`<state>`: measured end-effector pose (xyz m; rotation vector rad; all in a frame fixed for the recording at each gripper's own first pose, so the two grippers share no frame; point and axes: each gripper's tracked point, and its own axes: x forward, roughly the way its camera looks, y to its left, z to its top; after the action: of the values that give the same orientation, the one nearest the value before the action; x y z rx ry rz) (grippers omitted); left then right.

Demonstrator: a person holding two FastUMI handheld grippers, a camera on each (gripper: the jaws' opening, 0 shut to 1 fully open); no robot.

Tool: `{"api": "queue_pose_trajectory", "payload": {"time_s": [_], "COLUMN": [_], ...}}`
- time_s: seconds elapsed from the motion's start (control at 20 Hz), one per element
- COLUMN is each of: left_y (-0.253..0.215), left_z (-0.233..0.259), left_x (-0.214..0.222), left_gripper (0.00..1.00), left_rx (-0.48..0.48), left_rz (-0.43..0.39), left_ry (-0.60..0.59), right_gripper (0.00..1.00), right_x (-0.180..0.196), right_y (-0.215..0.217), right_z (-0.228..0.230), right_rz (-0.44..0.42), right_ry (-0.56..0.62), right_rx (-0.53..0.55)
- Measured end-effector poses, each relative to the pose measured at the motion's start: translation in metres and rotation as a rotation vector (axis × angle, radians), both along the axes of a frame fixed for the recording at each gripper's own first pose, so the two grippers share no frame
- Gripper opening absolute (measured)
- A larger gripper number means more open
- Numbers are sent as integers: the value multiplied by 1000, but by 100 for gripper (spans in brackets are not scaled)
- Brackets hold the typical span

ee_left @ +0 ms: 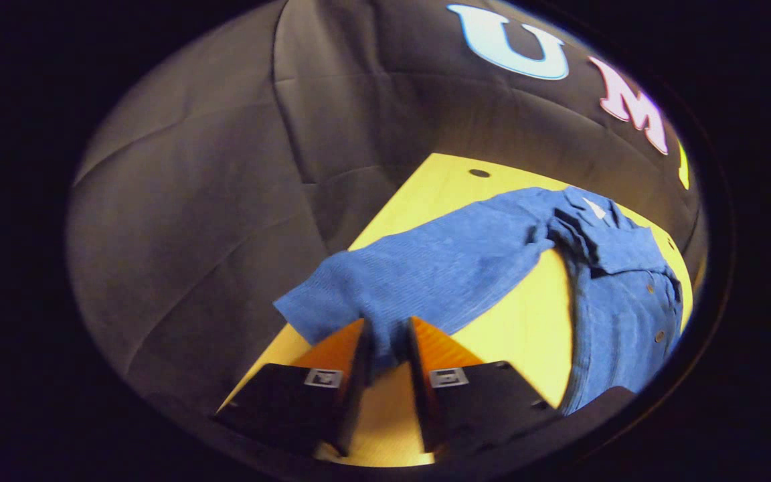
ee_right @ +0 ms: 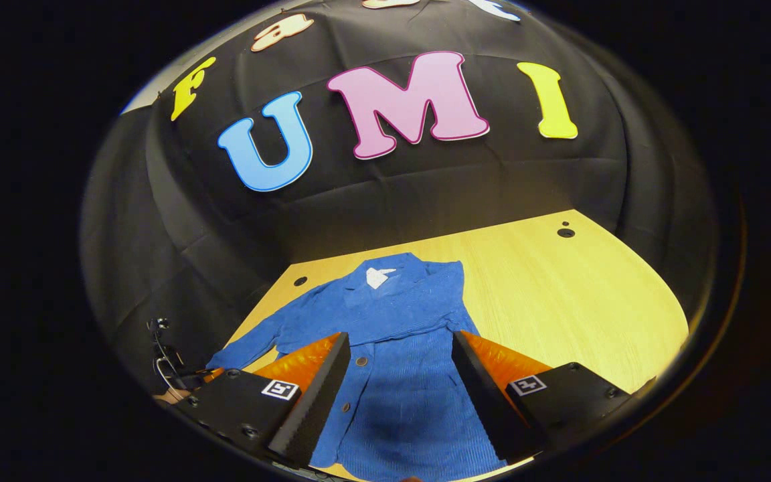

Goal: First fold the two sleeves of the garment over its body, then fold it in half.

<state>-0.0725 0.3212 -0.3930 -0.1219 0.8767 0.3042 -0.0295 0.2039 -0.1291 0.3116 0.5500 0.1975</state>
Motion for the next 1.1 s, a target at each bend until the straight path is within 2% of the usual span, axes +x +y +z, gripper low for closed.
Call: {"api": "queue_pose_trajectory", "payload": {"time_s": [0.05,0.1,0.2,0.25,0.45,0.7,0.95,1.1], "left_y": [0,-1,-5,-10,-9,-31,-72,-98], "left_z": [0,0,3,2,13,72,123,149], "left_x": [0,-1,0,4,8,57,98,120], "left_gripper": [20,17,18,0,0,0,0,0], "left_rx": [20,24,-8,-14,-21,29,6,20], "left_rz": [-14,-22,-11,0,7,-52,-115,-181], "left_ry": [-1,-2,-13,-4,31,-83,-172,-206], "right_gripper": [98,98,98,98,98,98,98,98], "right_x": [-2,-3,-8,-8,-3,20,29,28], "right_y": [3,6,10,10,3,-16,-31,-34], "right_z": [1,1,-2,-6,-13,-15,-25,-30], "right_rz": [7,15,41,52,73,68,88,94], "right_ry": [-2,-2,5,11,32,32,42,52], "right_rx": [2,6,0,-7,22,66,72,84]}}
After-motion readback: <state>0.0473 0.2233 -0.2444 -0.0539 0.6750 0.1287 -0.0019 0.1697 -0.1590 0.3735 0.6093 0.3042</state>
